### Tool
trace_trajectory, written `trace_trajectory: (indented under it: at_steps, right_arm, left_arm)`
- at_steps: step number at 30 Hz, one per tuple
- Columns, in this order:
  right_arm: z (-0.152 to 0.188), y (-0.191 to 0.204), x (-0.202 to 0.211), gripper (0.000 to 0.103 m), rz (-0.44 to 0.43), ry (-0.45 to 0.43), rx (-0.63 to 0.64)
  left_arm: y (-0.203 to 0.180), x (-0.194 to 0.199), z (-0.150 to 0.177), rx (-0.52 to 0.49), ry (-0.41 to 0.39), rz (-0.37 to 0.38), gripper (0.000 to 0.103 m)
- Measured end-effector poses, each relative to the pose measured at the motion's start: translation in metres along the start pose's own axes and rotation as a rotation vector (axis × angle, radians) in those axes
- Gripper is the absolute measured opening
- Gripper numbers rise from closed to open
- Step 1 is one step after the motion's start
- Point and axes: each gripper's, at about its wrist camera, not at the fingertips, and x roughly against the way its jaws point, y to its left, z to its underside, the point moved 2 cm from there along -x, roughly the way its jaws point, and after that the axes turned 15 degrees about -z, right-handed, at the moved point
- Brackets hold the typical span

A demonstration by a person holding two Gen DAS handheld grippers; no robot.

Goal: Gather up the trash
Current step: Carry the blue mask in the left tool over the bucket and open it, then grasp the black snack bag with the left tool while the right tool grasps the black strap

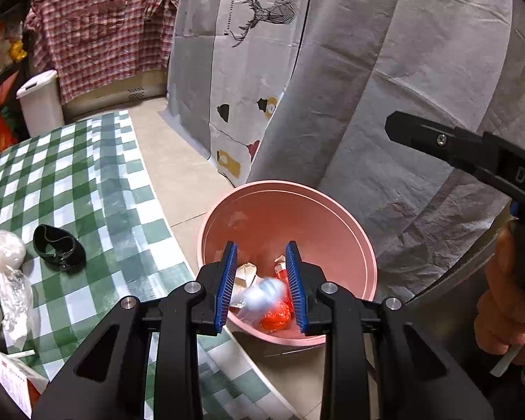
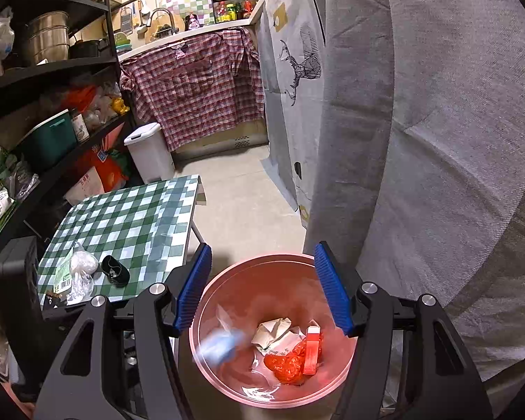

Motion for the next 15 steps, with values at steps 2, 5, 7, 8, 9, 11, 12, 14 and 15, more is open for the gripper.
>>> trace_trajectory:
  at_steps: [2, 5, 7, 8, 9, 11, 12, 14, 15]
  right_arm:
    - [0.0, 0.002, -0.001, 0.061, -0.005, 0.002, -0.002]
    - [0.002, 0.009, -0.004, 0.061, -0.01, 0.01, 0.013]
    - [0.003, 0.014, -0.005, 0.061, -0.012, 0.013, 0.033]
    - [0.003, 0.015, -0.005, 0.061, -0.014, 0.014, 0.039]
    - [0.004, 0.019, -0.007, 0.061, -0.018, 0.014, 0.046]
    - [0.004, 0.026, -0.009, 0.061, -0.028, 0.014, 0.053]
    - [0.004, 0.028, -0.01, 0.061, -0.033, 0.015, 0.056]
    - [0.004, 0.035, -0.014, 0.061, -0.047, 0.017, 0.064]
    - [0.004, 0.041, -0.016, 0.061, -0.057, 0.017, 0.071]
  left_arm:
    - [0.005, 0.003, -0.001, -0.001, -0.009, -0.014, 0.028]
    - [0.014, 0.009, -0.001, 0.016, -0.02, -0.029, 0.028]
    - [0.019, 0.013, -0.001, 0.017, -0.027, -0.042, 0.028]
    - [0.022, 0.017, -0.001, 0.014, -0.036, -0.054, 0.028]
    - [0.024, 0.019, -0.001, 0.013, -0.042, -0.06, 0.028]
    - [0.032, 0.027, -0.001, 0.019, -0.056, -0.071, 0.028]
    - [0.036, 0.03, -0.002, 0.022, -0.06, -0.075, 0.028]
    - [0.048, 0.039, -0.001, 0.024, -0.075, -0.091, 0.028]
    - [0.052, 0.042, -0.001, 0.024, -0.08, -0.097, 0.028]
